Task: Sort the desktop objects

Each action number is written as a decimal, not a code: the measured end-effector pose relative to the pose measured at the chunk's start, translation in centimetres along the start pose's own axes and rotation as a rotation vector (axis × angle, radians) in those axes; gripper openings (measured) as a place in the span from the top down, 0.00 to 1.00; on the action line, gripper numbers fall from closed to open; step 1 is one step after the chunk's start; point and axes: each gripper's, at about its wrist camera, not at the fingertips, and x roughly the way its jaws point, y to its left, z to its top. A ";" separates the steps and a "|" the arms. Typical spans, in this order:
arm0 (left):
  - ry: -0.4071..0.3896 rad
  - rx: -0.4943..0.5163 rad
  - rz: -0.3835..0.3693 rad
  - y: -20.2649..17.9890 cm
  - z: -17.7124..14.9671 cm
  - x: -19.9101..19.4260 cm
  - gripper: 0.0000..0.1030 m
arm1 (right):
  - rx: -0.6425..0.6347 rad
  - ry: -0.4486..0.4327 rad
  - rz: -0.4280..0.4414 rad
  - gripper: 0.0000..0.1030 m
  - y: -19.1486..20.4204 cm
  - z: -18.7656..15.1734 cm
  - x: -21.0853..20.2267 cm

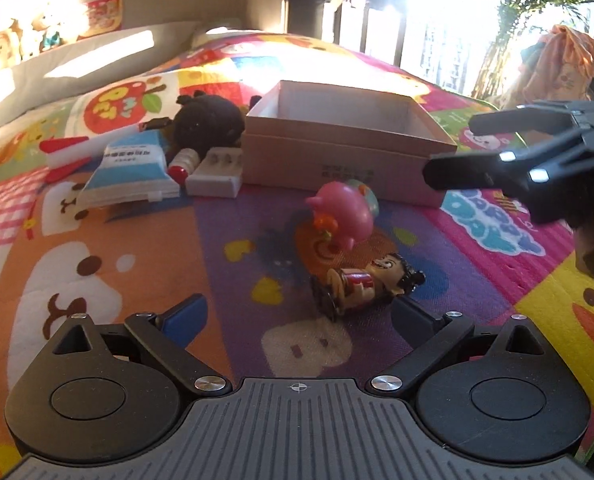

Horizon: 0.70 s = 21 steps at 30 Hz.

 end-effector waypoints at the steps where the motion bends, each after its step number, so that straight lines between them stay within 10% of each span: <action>1: 0.004 0.000 -0.015 -0.1 0.1 0.1 0.02 | -0.023 0.001 -0.007 0.00 0.6 -0.6 -0.4; 7: 0.031 0.038 -0.096 -2.0 -0.2 1.0 0.02 | 0.033 0.117 -0.119 0.00 -0.6 -2.7 0.7; 17: 0.037 0.055 -0.137 -3.4 -0.1 1.0 0.01 | 0.059 0.185 -0.606 0.00 -5.7 -3.2 6.1; 21: 0.050 0.017 -0.195 -3.6 0.3 1.7 0.01 | 0.169 0.160 -0.439 0.00 -6.4 -3.5 4.1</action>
